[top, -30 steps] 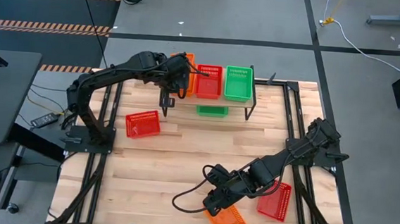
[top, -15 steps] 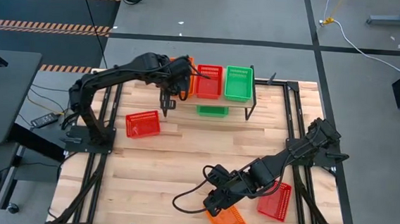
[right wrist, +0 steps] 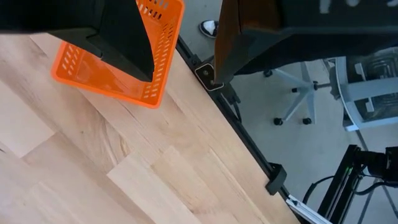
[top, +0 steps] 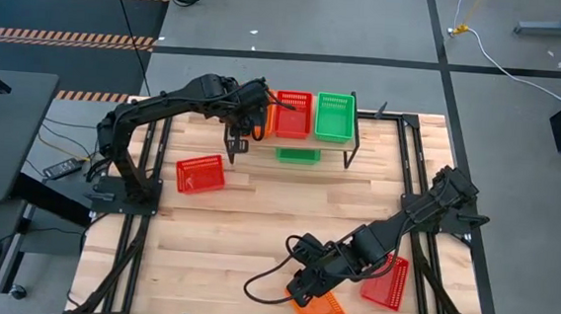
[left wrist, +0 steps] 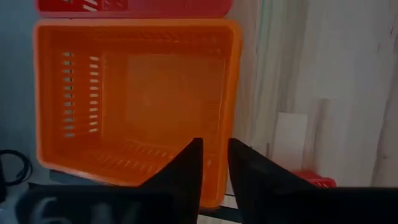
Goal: Stack baskets on shelf by color
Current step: Stack the left orange bin on top of the other orange bin on the shelf, then stack the green bin on top of the other green bin on the shelf
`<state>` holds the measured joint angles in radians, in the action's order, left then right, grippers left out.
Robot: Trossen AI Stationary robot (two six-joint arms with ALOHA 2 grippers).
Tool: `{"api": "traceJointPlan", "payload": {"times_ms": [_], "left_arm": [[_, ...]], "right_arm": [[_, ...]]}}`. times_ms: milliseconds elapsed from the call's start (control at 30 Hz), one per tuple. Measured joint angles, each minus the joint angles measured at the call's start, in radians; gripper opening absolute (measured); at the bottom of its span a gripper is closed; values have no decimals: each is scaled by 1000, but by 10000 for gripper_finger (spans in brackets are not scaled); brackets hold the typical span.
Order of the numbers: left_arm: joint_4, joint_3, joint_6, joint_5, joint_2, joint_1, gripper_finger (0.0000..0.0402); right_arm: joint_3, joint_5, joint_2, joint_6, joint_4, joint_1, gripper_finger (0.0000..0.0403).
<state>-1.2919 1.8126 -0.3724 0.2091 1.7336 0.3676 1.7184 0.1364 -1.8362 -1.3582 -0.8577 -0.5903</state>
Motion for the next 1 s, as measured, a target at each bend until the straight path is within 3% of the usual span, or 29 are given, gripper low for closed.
{"api": "traceJointPlan", "payload": {"times_ms": [367, 533, 633, 800, 1000], "left_arm": [[-77, 39, 84, 53, -19, -9, 117], [-87, 149, 208, -77, -55, -33, 117], [-61, 192, 272, -138, -101, -61, 117], [-26, 206, 384, -154, -184, -132, 117], [-28, 207, 515, -153, -255, -238, 117]], "right_arm": [[0, 17, 0, 5, -2, 12, 173], [0, 27, -1, 48, -11, 69, 173], [0, 28, -1, 115, -13, 113, 173], [0, 34, -1, 278, -21, 188, 173], [0, 185, -1, 482, -135, 283, 173]]}}
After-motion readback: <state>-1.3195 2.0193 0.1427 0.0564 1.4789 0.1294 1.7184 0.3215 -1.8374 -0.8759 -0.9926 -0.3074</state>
